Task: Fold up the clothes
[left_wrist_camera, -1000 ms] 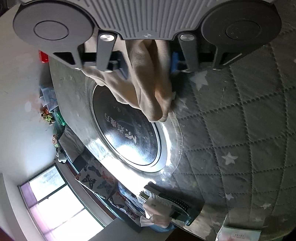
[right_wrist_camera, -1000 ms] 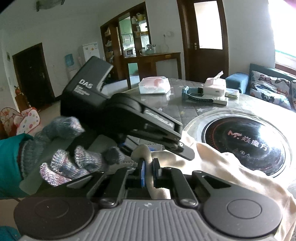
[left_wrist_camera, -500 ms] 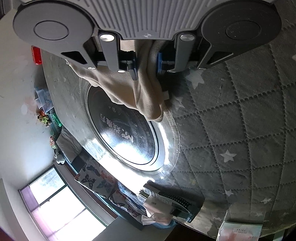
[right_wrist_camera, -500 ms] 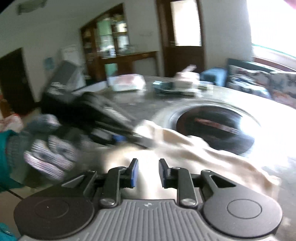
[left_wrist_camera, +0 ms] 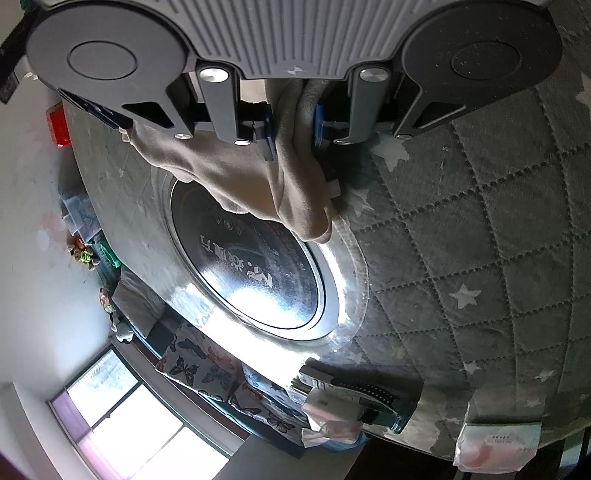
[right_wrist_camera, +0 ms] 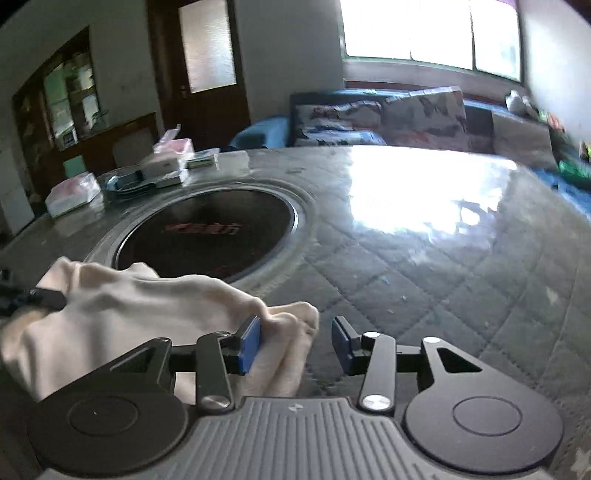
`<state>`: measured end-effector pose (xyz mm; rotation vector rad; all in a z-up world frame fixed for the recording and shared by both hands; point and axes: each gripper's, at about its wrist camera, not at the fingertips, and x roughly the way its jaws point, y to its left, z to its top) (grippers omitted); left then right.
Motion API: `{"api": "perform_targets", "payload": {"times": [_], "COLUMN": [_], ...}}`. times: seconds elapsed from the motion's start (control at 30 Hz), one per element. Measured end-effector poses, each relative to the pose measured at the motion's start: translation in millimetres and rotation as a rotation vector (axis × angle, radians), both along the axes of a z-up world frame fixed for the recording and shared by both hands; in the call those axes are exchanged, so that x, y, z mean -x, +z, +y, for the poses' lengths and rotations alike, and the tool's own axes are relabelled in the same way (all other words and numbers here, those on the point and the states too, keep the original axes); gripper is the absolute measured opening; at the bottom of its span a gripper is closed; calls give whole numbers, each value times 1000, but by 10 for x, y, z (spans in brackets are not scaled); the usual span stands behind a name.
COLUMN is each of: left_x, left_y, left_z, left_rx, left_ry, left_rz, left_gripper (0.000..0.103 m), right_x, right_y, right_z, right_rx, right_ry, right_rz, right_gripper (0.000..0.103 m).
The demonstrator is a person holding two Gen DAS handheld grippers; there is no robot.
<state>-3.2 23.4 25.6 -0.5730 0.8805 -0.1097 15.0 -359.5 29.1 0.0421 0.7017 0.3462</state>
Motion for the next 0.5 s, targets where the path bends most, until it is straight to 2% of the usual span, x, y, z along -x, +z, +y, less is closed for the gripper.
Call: {"api": "perform_targets", "payload": {"times": [0.17, 0.23, 0.33, 0.5], "left_x": [-8, -15, -16, -20], "left_y": [14, 20, 48, 222], "left_z": [-33, -44, -92, -245], "left_rx": [-27, -35, -69, -128], "left_ry": [-20, -27, -31, -49], "left_rz": [-4, -3, -6, -41], "left_gripper": [23, 22, 19, 16], "right_x": [-3, 6, 31, 124], "right_y": [-38, -26, 16, 187], "right_z": [1, 21, 24, -83], "right_rx": [-32, -45, -64, -96], "right_ry": [10, 21, 31, 20], "right_rz": [7, 12, 8, -45], "right_gripper": [41, 26, 14, 12]}}
